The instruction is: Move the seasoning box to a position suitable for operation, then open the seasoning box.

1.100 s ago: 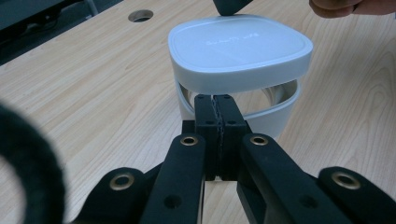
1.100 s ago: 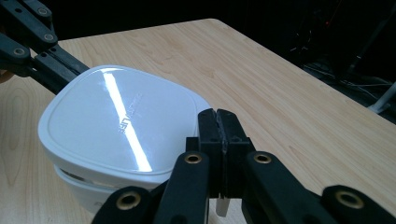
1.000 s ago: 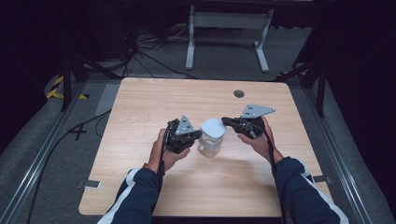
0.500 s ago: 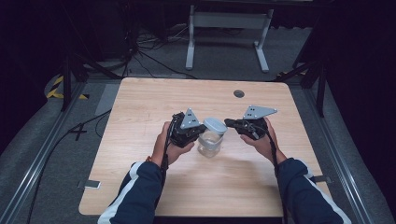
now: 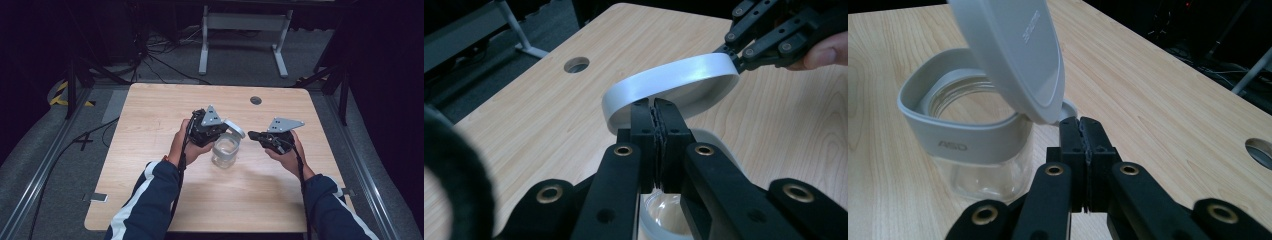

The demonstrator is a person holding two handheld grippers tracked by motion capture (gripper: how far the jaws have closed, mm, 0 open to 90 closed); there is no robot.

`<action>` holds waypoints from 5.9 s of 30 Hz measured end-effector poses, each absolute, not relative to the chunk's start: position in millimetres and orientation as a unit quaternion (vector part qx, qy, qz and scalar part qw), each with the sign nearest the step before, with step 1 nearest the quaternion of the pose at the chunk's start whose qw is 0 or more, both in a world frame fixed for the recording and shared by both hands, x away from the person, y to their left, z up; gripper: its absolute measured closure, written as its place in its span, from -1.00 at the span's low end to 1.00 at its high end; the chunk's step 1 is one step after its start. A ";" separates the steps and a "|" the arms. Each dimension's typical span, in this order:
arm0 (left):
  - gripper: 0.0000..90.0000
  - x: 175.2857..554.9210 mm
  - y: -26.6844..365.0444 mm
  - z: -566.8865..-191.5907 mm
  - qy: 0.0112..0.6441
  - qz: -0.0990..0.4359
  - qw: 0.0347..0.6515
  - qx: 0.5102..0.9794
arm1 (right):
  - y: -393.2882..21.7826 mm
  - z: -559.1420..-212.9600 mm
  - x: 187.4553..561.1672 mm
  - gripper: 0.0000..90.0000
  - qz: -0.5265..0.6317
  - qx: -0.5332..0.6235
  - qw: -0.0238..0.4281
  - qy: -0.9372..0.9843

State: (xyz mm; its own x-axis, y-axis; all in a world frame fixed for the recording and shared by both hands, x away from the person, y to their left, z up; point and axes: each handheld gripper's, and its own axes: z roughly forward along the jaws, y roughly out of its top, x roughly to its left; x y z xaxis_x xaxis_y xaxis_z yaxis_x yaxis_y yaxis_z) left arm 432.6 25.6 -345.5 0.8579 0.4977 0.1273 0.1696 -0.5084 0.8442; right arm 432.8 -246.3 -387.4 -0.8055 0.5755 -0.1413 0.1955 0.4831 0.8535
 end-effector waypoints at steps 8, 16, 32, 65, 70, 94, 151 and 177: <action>0.95 441.9 14.6 -346.4 0.187 0.175 0.455 0.853 | -259.0 -390.4 422.2 0.99 0.441 0.238 0.212 0.839; 0.95 446.0 7.7 -343.8 0.188 0.170 0.460 0.851 | -263.5 -391.5 413.5 0.99 0.433 0.236 0.211 0.844; 0.93 446.2 6.6 -343.3 0.181 0.177 0.458 0.852 | -266.4 -391.4 406.5 0.95 0.426 0.229 0.206 0.851; 0.75 415.4 71.0 -366.7 0.187 0.191 0.402 0.876 | -286.9 -385.6 392.5 0.55 0.404 0.237 0.209 0.859; 0.71 410.0 82.5 -370.0 0.188 0.198 0.394 0.878 | -291.0 -385.8 389.6 0.51 0.402 0.239 0.211 0.858; 0.22 377.3 147.3 -409.9 0.236 0.220 0.313 0.893 | -335.7 -391.4 368.5 0.17 0.371 0.265 0.230 0.860; -0.64 352.7 217.2 -481.2 0.368 0.148 0.361 0.844 | -441.8 -466.1 309.4 -0.42 0.356 0.417 0.203 0.811; -0.66 353.2 217.3 -481.2 0.367 0.148 0.359 0.845 | -441.8 -466.4 309.8 -0.43 0.358 0.416 0.202 0.811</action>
State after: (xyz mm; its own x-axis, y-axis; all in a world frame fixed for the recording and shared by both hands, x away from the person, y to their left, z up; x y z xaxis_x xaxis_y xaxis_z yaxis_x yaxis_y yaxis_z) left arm 353.2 217.3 -481.2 0.6865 0.7271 -0.0130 0.5139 -0.4724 0.7160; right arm 309.8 -441.8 -466.4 -0.5724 0.8194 -0.0306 0.5294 0.3979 0.7493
